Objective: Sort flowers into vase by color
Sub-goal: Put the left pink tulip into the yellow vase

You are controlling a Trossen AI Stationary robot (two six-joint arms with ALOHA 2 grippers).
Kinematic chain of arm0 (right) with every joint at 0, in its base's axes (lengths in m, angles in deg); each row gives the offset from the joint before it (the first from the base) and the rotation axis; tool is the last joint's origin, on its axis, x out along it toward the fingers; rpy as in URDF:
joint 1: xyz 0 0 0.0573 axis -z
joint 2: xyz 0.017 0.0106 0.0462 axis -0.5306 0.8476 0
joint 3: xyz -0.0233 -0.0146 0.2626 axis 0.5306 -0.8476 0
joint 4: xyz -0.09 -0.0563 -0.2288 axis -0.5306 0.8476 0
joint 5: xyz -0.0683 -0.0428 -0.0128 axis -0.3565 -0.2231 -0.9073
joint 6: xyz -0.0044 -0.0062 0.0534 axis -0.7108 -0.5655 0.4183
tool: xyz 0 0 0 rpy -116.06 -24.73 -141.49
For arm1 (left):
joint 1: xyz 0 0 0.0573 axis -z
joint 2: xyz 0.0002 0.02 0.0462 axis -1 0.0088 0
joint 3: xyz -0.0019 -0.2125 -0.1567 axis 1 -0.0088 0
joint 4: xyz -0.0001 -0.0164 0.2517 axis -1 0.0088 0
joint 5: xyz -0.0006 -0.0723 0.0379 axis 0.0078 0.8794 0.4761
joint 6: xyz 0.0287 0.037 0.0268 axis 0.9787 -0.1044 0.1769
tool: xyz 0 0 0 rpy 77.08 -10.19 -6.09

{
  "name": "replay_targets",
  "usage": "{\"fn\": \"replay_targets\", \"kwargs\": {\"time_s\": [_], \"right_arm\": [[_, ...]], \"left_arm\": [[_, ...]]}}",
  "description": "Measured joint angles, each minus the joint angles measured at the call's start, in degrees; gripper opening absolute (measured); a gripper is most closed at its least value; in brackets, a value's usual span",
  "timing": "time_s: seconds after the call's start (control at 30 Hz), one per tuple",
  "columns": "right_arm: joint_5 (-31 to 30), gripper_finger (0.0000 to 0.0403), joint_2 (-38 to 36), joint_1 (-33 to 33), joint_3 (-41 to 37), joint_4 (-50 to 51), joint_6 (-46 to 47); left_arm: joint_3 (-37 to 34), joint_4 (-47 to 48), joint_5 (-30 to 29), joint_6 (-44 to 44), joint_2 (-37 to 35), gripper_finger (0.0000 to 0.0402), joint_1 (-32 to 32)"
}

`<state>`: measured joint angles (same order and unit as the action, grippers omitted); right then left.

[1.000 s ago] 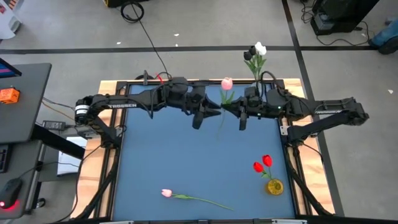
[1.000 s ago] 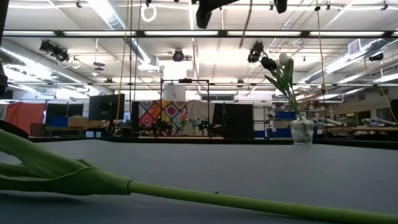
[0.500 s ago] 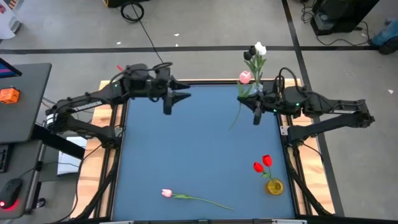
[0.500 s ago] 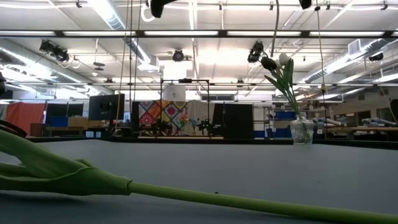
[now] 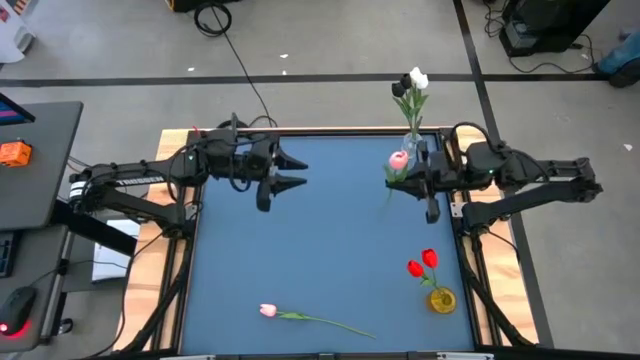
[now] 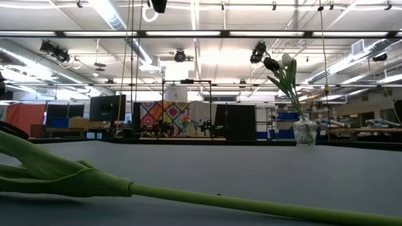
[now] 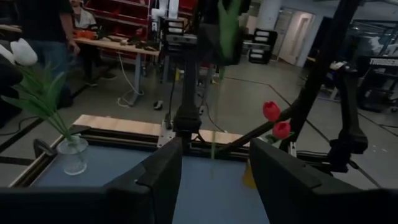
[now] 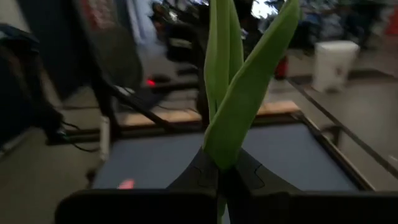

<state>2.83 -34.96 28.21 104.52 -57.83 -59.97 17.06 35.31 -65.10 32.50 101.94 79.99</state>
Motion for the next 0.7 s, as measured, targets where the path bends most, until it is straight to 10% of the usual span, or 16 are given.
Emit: {"fn": "replay_targets", "kwargs": {"time_s": [0.37, 0.7], "right_arm": [[-3.9, 0.0012, -0.7, 0.0, 13.6, 34.1, 2.8], [-1.9, 0.0012, -12.2, 0.0, 9.8, 47.1, 4.0]], "left_arm": [[0.0, 0.5, 0.0, -0.3, 0.0, 0.0192, 0.8], [0.0, 0.4, 0.0, -0.3, 0.0, 0.0193, 0.8]]}}
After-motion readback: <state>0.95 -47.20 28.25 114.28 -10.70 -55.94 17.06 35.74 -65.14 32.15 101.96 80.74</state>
